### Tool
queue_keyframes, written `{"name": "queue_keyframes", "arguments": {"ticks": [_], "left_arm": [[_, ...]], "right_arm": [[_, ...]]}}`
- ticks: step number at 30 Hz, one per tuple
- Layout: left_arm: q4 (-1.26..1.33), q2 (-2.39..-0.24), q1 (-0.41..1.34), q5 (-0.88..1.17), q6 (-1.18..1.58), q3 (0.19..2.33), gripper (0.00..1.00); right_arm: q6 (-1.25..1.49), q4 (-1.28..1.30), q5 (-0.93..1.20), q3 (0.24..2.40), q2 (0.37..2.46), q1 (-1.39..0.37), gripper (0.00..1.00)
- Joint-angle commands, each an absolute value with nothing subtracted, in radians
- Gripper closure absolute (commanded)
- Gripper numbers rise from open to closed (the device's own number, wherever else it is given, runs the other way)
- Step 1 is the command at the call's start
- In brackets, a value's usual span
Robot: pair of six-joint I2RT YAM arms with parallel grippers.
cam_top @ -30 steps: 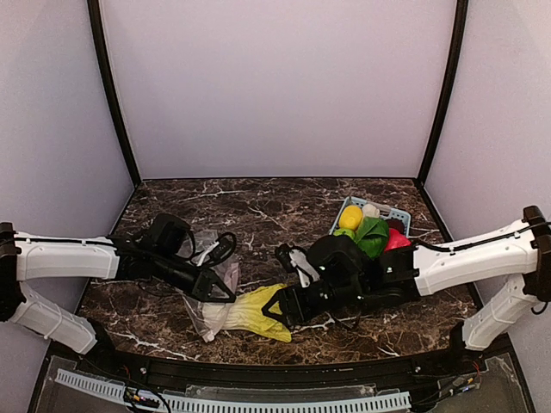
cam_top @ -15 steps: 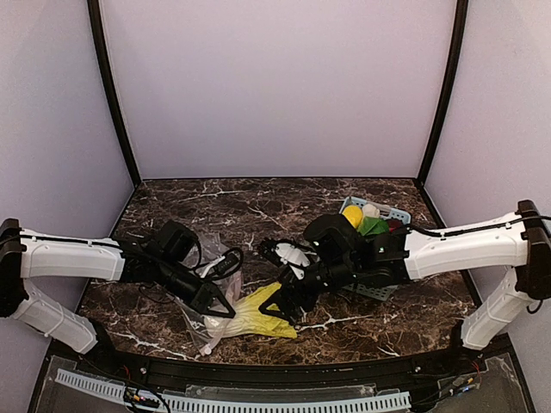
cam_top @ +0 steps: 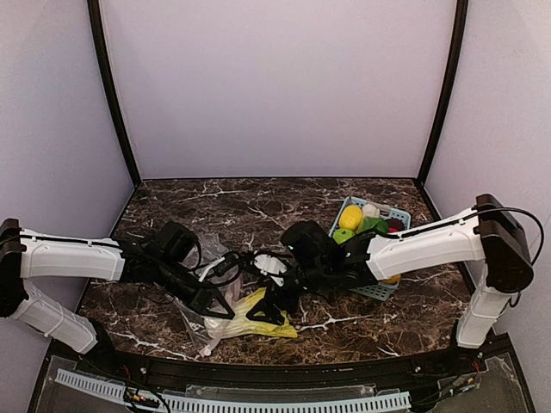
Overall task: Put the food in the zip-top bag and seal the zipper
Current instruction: Adjust the fake vegetable in the zipper food storage bag.
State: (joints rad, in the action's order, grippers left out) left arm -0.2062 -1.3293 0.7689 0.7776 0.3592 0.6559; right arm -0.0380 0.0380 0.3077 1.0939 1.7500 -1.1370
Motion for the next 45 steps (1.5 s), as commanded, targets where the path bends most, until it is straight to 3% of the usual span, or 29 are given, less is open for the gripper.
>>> {"name": "queue_keyframes", "arguments": {"ticks": [1, 15, 30, 32, 36, 40, 45], "left_arm": [[-0.175, -1.298, 0.773, 0.796, 0.379, 0.668, 0.99], [0.054, -1.267, 0.747, 0.892, 0.491, 0.569, 0.99], [0.006, -1.275, 0.742, 0.901, 0.459, 0.573, 0.99], [0.006, -1.278, 0.742, 0.898, 0.457, 0.577, 0.99], [-0.045, -1.285, 0.742, 0.882, 0.434, 0.594, 0.99], [-0.120, -1.282, 0.741, 0.817, 0.393, 0.625, 0.99], [-0.199, -1.274, 0.742, 0.734, 0.343, 0.675, 0.99]], "right_arm": [[-0.048, -0.040, 0.341, 1.051, 1.767, -1.144, 0.02], [0.074, -0.236, 0.255, 0.929, 1.763, -1.209, 0.02], [-0.044, -0.129, 0.049, 0.983, 1.864, -1.294, 0.06], [-0.047, -0.126, -0.018, 0.989, 1.881, -1.308, 0.13], [-0.040, -0.133, -0.110, 0.993, 1.894, -1.325, 0.36], [-0.001, -0.154, -0.163, 0.969, 1.847, -1.328, 0.71], [0.137, -0.177, -0.172, 0.908, 1.753, -1.328, 0.94]]}}
